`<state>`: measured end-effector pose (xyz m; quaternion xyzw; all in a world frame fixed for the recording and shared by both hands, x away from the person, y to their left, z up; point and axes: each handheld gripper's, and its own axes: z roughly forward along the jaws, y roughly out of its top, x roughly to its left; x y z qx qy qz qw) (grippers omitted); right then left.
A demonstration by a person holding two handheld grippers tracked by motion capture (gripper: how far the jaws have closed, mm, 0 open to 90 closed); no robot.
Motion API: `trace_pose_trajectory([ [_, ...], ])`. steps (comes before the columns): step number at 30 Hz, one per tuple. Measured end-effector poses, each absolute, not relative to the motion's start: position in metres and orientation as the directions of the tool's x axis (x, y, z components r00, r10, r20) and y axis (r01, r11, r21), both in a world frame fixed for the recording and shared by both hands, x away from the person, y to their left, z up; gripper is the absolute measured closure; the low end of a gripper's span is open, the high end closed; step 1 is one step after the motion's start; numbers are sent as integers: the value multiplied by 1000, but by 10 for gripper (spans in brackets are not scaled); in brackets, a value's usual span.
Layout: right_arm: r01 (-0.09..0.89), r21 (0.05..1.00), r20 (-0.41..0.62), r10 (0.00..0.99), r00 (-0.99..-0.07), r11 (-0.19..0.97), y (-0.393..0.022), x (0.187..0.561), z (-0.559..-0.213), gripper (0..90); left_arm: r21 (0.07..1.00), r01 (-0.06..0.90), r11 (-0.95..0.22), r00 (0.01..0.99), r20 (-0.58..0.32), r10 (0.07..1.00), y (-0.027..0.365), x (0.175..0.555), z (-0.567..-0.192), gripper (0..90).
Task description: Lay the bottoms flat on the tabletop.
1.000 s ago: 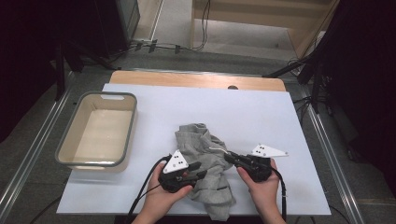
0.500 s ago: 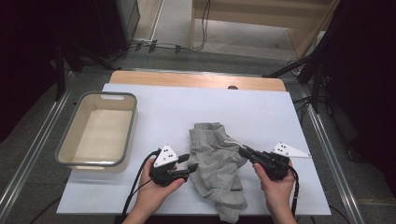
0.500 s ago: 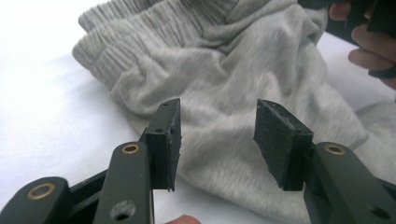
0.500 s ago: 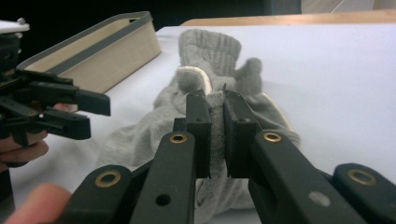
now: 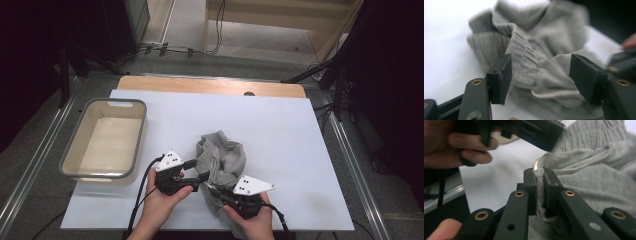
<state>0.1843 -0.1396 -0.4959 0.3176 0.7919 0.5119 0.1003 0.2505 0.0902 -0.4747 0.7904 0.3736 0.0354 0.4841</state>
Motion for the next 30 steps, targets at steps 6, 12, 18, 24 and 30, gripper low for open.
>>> trace_pose_trajectory([
  [6, 379, 888, 166, 585, -793, 261, -144, 183, -491, 664, 764, 584, -274, 699, -302, 648, 97, 255, -483, 803],
  [12, 354, 920, 155, 673, -723, 169, -184, 190, -470, 502, 772, 575, -271, 690, -279, 668, 107, 257, -477, 898],
  [18, 395, 918, 210, 799, -564, 38, -245, 206, -466, 451, 806, 549, -222, 699, -297, 650, 112, 255, -467, 796],
  [24, 545, 838, 311, 853, -420, -37, -270, 225, -496, 359, 821, 502, -271, 768, -279, 577, 84, 243, -460, 504],
  [30, 637, 771, 312, 869, -383, 3, -256, 237, -520, 298, 817, 471, -332, 818, -264, 511, 42, 231, -461, 381],
])
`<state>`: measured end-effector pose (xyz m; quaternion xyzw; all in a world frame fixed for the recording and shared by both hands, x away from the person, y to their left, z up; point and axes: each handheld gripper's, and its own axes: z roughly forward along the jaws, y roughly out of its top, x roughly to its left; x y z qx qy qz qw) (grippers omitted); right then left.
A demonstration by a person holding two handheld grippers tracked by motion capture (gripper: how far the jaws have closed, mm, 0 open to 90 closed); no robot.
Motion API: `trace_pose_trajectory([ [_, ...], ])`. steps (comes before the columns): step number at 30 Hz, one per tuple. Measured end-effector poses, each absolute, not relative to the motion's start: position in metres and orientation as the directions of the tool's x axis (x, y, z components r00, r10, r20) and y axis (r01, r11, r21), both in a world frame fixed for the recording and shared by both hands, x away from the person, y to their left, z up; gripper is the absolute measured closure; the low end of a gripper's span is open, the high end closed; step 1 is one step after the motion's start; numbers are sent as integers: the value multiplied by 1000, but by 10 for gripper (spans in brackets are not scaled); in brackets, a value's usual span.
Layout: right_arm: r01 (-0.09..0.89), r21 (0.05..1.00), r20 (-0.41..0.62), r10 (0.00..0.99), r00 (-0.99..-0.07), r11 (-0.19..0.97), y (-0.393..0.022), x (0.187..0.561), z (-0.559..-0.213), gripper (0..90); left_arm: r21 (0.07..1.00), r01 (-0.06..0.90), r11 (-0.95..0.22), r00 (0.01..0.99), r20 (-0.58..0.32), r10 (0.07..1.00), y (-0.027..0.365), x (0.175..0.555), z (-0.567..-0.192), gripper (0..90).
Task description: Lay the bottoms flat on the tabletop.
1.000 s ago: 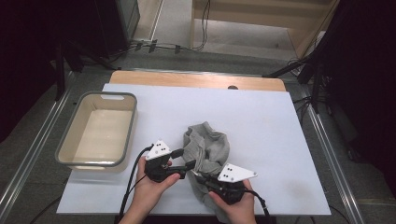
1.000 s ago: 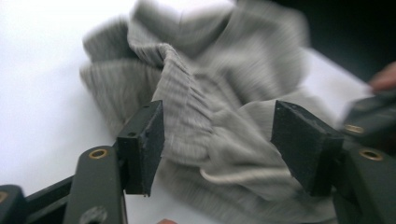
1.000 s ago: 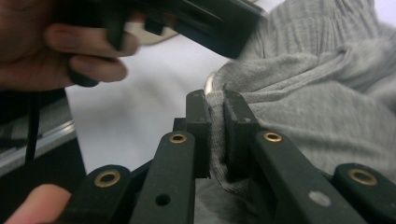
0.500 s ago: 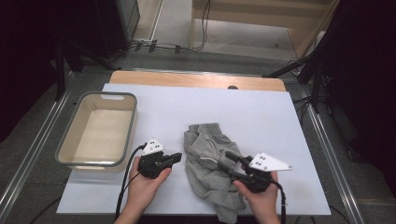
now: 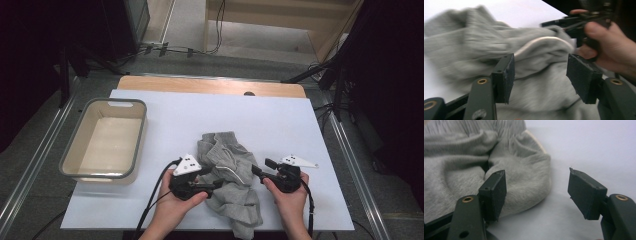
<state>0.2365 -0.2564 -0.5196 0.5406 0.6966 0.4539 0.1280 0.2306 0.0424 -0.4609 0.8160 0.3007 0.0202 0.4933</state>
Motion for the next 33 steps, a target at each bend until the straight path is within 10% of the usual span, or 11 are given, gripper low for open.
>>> trace_pose_trajectory([
  [14, 689, 719, 395, 762, -512, 90, -232, 237, -526, 806, 806, 470, -360, 810, -231, 540, 3, 233, -475, 330],
  [18, 642, 755, 371, 719, -588, 135, -213, 229, -519, 832, 827, 460, -324, 807, -237, 541, 14, 233, -471, 423],
  [24, 552, 825, 316, 708, -632, 125, -208, 220, -502, 841, 851, 433, -296, 821, -237, 520, 39, 232, -459, 846],
  [33, 481, 875, 271, 771, -577, 53, -249, 215, -476, 850, 864, 441, -243, 809, -265, 525, 73, 236, -446, 862],
])
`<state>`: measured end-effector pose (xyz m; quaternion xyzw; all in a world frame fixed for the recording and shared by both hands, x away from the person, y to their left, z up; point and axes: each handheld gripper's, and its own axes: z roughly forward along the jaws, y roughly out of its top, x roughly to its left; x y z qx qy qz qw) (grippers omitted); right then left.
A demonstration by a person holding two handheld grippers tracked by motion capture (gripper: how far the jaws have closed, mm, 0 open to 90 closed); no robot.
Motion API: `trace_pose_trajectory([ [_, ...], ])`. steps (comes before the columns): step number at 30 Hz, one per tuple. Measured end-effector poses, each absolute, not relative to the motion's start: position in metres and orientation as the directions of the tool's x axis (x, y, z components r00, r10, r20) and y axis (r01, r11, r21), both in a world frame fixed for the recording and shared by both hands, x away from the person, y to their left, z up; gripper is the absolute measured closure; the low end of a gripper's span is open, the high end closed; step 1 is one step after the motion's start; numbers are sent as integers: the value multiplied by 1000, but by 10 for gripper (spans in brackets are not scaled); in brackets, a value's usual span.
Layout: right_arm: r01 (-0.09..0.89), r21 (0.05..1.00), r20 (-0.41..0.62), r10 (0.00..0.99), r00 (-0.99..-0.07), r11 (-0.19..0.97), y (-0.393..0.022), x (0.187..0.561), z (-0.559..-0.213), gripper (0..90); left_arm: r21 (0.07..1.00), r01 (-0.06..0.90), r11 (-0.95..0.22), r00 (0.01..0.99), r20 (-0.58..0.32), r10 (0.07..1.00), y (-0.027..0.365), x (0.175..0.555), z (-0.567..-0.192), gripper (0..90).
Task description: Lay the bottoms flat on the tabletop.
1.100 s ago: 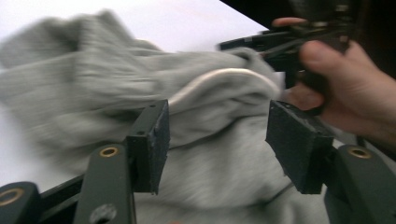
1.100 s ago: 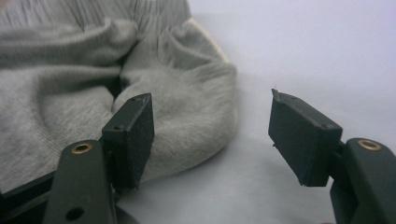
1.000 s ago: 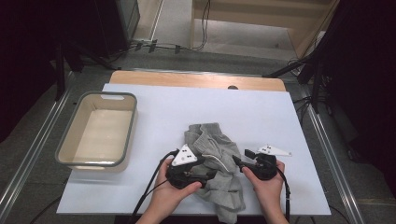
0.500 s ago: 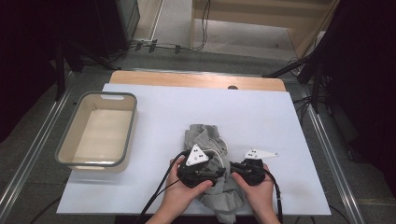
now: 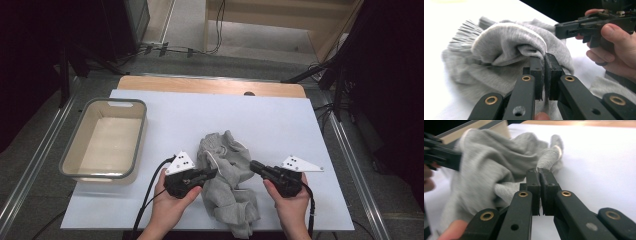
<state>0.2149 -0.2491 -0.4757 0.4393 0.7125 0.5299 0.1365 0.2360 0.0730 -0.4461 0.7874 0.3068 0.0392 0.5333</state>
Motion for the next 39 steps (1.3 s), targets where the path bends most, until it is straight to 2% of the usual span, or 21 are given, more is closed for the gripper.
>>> trace_pose_trajectory([
  [6, 457, 889, 244, 845, -477, 1, -287, 213, -462, 856, 877, 440, -192, 776, -263, 574, 97, 244, -434, 863],
  [11, 432, 900, 231, 901, -367, -54, -334, 210, -455, 856, 878, 450, -162, 705, -239, 668, 119, 253, -431, 864],
  [14, 422, 902, 231, 926, -297, -90, -360, 208, -455, 856, 872, 455, -179, 659, -195, 727, 123, 259, -436, 862],
  [17, 432, 895, 238, 941, -243, -115, -378, 207, -462, 852, 849, 500, -170, 621, -215, 754, 124, 267, -449, 849],
  [18, 443, 888, 252, 935, -250, -121, -381, 208, -466, 836, 842, 510, -178, 613, -210, 762, 122, 269, -453, 820],
  [19, 455, 882, 262, 931, -255, -123, -382, 210, -469, 804, 838, 515, -178, 613, -215, 760, 122, 269, -455, 755],
  [21, 435, 889, 265, 934, -240, -141, -380, 208, -472, 619, 845, 500, -190, 617, -194, 762, 120, 265, -453, 563],
  [22, 427, 893, 260, 938, -229, -143, -377, 205, -470, 555, 852, 487, -194, 619, -179, 765, 120, 262, -448, 490],
  [24, 415, 902, 237, 939, -249, -118, -371, 200, -466, 519, 869, 457, -192, 645, -175, 744, 120, 254, -439, 427],
  [27, 419, 905, 217, 930, -296, -77, -358, 189, -466, 504, 879, 428, -211, 697, -171, 697, 112, 237, -434, 421],
  [33, 487, 873, 231, 871, -434, 11, -315, 164, -484, 492, 844, 403, -354, 821, -163, 547, 66, 200, -464, 422],
  [36, 514, 855, 227, 844, -486, 66, -291, 159, -491, 433, 807, 402, -433, 846, -147, 512, 42, 192, -485, 400],
  [39, 529, 834, 175, 837, -518, 153, -270, 163, -500, 344, 783, 406, -471, 849, -133, 511, 30, 192, -499, 379],
])
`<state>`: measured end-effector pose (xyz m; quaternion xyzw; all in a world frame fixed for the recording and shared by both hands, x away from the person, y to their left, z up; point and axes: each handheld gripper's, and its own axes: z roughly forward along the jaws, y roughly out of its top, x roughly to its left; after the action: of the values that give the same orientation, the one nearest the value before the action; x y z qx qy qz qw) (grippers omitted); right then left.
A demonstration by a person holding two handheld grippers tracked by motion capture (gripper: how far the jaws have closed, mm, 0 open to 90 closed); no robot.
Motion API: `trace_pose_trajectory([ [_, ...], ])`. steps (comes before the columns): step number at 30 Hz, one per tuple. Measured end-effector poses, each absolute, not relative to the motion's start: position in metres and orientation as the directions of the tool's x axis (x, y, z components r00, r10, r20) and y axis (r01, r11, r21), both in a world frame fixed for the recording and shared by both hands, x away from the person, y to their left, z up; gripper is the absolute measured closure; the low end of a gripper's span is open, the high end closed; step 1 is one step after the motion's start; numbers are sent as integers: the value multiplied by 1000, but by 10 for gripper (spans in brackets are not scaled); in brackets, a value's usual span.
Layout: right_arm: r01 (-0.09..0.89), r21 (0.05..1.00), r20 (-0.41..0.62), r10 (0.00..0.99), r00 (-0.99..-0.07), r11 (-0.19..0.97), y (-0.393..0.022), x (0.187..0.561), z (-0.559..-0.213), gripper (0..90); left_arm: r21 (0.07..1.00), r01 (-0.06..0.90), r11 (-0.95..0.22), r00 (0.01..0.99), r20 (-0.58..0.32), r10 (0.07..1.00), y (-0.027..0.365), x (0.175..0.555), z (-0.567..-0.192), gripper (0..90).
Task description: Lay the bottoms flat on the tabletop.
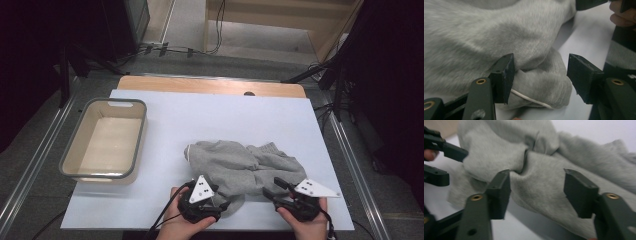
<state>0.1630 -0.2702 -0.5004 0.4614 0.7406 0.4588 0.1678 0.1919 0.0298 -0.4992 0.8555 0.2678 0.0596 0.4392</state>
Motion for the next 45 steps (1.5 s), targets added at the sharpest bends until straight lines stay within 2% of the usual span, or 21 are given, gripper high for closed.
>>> trace_pose_trajectory([
  [3, 552, 815, 156, 851, -502, 177, -260, 173, -511, 325, 761, 412, -501, 843, -110, 527, 28, 193, -507, 422],
  [5, 555, 806, 126, 855, -504, 208, -257, 179, -515, 430, 745, 422, -516, 837, -100, 538, 29, 194, -510, 529],
  [8, 566, 790, 118, 849, -516, 234, -262, 183, -518, 676, 742, 405, -534, 838, -68, 541, 33, 194, -512, 724],
  [9, 571, 788, 129, 845, -520, 231, -265, 183, -518, 729, 733, 404, -547, 843, -67, 534, 34, 195, -510, 815],
  [10, 577, 787, 148, 840, -523, 220, -268, 183, -516, 767, 728, 407, -551, 846, -74, 527, 35, 195, -509, 859],
  [12, 575, 789, 156, 836, -526, 215, -271, 180, -512, 817, 718, 415, -558, 855, -99, 509, 40, 195, -506, 869],
  [15, 561, 798, 144, 835, -532, 219, -278, 172, -504, 831, 714, 436, -547, 854, -137, 501, 55, 192, -500, 872],
  [19, 556, 806, 149, 840, -521, 201, -294, 160, -496, 836, 716, 455, -529, 848, -168, 502, 80, 185, -490, 873],
  [26, 549, 816, 136, 863, -487, 182, -318, 140, -489, 838, 675, 479, -561, 834, -150, 531, 121, 161, -496, 873],
  [29, 530, 834, 161, 851, -499, 153, -326, 133, -488, 821, 697, 505, -509, 806, -171, 566, 132, 158, -498, 866],
  [30, 513, 847, 170, 843, -511, 140, -328, 132, -487, 792, 707, 508, -492, 800, -176, 573, 133, 159, -496, 844],
  [32, 482, 870, 176, 847, -502, 105, -332, 131, -482, 632, 737, 485, -471, 796, -149, 587, 131, 161, -489, 674],
  [33, 476, 875, 183, 851, -492, 87, -334, 132, -480, 600, 757, 474, -451, 797, -150, 585, 130, 164, -485, 598],
  [36, 457, 887, 174, 861, -478, 75, -338, 139, -475, 527, 797, 445, -410, 789, -131, 601, 121, 177, -468, 449],
  [39, 454, 888, 162, 876, -455, 71, -338, 152, -472, 508, 826, 415, -381, 783, -112, 611, 108, 196, -452, 396],
  [45, 464, 882, 144, 885, -442, 88, -335, 184, -468, 474, 844, 393, -364, 754, -69, 653, 76, 241, -440, 400],
])
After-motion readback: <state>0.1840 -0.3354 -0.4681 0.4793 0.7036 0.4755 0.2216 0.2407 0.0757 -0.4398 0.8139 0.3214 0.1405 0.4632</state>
